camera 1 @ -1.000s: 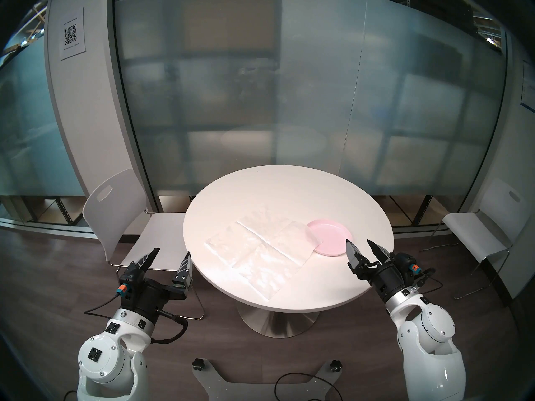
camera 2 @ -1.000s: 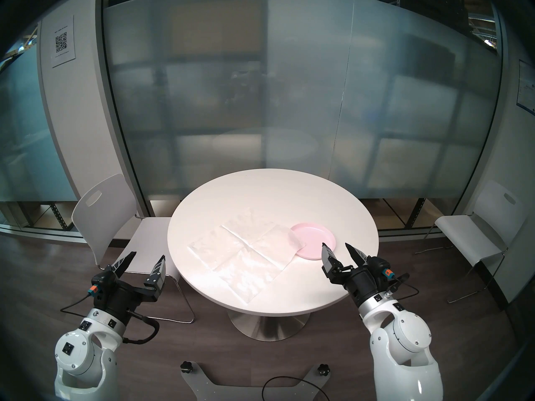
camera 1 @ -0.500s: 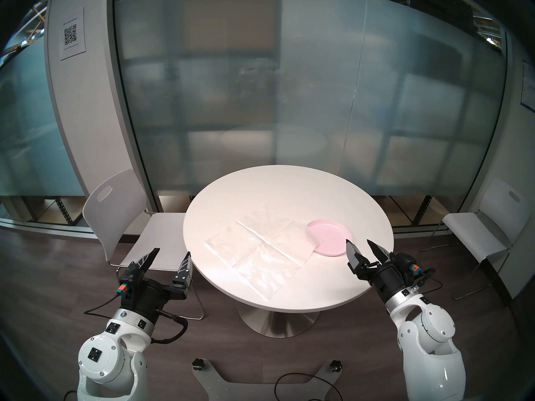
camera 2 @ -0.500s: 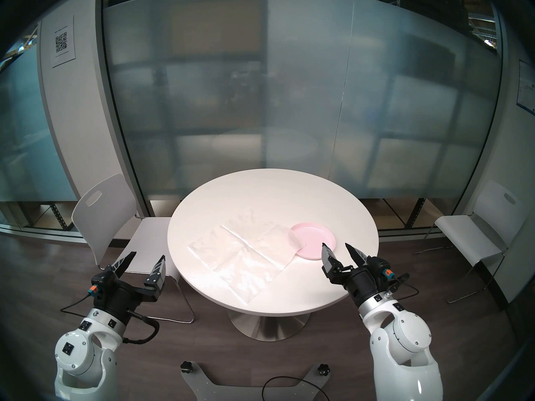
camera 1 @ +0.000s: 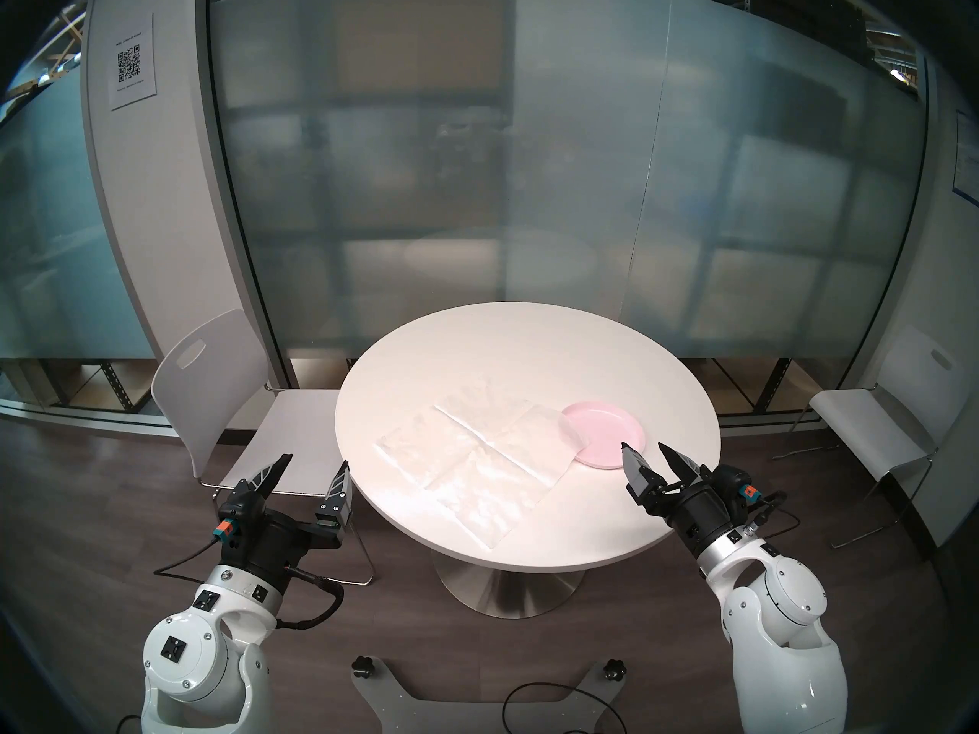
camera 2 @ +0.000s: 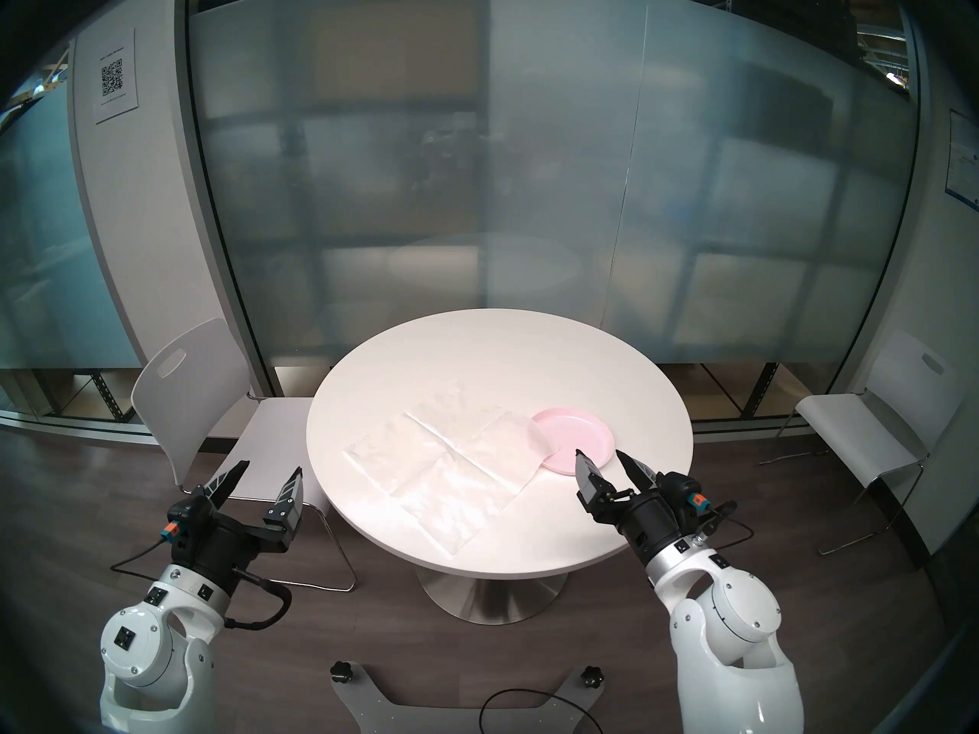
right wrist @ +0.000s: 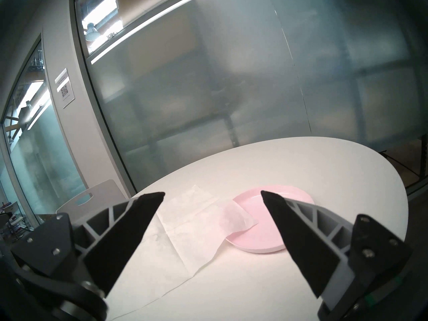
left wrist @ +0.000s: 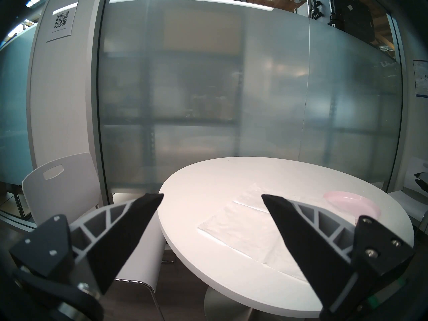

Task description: Fold the napkin in half twice and place it beside the plate

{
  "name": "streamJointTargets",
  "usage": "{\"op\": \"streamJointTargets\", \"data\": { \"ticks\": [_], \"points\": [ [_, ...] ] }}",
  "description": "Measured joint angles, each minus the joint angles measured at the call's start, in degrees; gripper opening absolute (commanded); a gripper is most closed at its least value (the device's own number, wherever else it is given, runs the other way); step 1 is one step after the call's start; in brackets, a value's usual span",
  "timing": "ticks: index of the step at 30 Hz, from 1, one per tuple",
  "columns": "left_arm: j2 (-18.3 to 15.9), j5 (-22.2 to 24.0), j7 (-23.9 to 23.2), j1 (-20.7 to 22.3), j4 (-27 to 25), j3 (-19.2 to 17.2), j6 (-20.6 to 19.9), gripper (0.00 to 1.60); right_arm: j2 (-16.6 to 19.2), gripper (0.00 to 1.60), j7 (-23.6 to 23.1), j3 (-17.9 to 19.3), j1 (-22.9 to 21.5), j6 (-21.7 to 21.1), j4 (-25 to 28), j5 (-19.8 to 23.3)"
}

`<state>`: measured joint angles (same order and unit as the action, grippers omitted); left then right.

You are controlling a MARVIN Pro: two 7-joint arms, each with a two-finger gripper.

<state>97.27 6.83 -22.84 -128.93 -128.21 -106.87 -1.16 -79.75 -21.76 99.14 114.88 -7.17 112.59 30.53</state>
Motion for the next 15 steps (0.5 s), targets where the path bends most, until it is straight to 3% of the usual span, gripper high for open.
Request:
{"op": "streamJointTargets", "data": {
  "ticks": [15],
  "points": [
    [0.05, -0.03, -0.06, 0.03, 0.01, -0.02, 0.00, 1.60, -1.77, 1.60, 1.71, -1.47, -4.88, -11.91, -3.59, 6.46]
  ]
}}
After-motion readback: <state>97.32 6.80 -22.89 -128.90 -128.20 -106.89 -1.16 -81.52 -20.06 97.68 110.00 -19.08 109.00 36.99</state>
